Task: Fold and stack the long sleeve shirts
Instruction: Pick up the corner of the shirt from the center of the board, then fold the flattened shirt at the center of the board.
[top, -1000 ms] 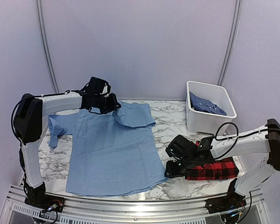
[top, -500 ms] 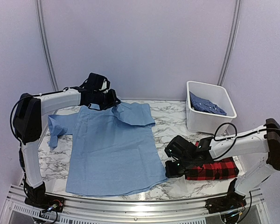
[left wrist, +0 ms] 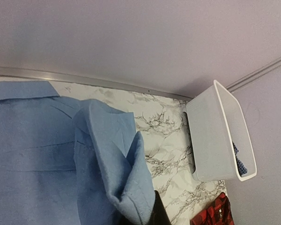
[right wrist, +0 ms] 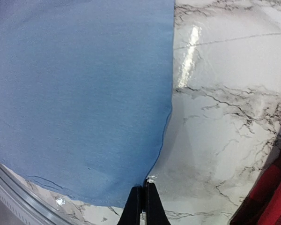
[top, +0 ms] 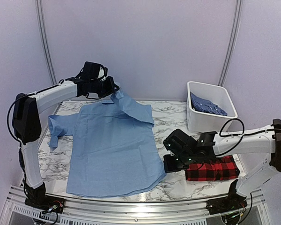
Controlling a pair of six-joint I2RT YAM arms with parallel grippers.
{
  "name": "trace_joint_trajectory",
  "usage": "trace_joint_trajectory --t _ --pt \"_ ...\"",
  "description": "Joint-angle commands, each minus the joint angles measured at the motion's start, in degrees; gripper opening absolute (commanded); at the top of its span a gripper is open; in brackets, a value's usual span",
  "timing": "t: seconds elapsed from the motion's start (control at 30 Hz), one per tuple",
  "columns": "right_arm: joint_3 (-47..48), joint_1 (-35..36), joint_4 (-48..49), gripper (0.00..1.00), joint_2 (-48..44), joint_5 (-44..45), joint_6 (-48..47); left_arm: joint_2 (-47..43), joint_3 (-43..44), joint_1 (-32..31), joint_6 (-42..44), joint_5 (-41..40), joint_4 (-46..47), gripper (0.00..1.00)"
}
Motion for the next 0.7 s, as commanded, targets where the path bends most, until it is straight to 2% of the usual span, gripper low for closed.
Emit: trace_joint_trajectory --t 0.0,0.3,0.67 --pt "6.0 2.9 -2.4 0.0 -1.0 4.0 -1.4 -2.8 4.4 2.8 2.4 -0.5 -2.1 0.0" --pt "12.4 7.6 -0.6 0.0 5.3 2.5 -4.1 -7.5 2.3 7.1 3.7 -0.6 -2.4 0.0" --pt "16.5 8.3 5.6 0.0 11.7 -6.5 -8.6 -13.4 -4.9 14.9 4.9 -0.8 -2.6 0.0"
